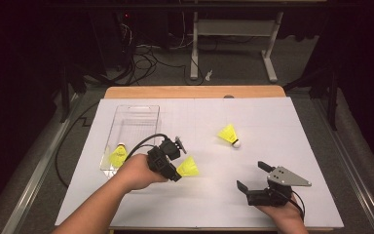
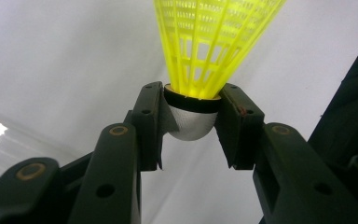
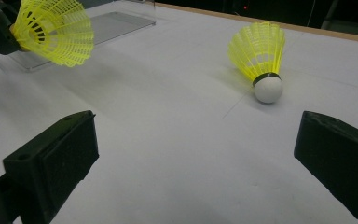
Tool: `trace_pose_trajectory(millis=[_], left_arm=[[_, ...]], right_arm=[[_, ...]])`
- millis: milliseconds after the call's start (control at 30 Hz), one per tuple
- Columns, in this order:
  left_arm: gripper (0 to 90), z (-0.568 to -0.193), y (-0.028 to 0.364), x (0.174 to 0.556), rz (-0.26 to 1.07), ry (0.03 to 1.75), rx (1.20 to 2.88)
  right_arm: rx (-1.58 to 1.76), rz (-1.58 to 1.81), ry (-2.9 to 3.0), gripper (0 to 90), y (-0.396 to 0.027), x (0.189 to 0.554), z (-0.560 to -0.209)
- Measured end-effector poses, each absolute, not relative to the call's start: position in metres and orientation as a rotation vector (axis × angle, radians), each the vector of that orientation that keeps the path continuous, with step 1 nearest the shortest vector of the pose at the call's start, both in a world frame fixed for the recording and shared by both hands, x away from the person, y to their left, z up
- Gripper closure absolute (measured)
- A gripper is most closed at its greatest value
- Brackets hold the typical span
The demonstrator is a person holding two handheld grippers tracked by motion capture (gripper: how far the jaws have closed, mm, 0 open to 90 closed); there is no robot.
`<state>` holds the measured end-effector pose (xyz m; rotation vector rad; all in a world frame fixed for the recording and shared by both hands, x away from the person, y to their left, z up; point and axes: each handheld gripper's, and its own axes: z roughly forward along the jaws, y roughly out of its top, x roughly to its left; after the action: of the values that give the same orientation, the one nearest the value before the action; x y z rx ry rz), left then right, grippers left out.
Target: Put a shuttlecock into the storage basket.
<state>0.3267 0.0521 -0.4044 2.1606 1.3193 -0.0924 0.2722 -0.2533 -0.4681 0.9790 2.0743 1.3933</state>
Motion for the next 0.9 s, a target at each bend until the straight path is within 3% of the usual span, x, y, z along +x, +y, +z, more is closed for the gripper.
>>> trace_pose_trajectory(millis=[900], left_arm=[[63.5, -0.361, 0.080, 0.341, -0.078, 1.415, 2.120]], right_arm=[[0.961, 1.415, 2.093, 0.4, -0.255, 0.272, -0.467]])
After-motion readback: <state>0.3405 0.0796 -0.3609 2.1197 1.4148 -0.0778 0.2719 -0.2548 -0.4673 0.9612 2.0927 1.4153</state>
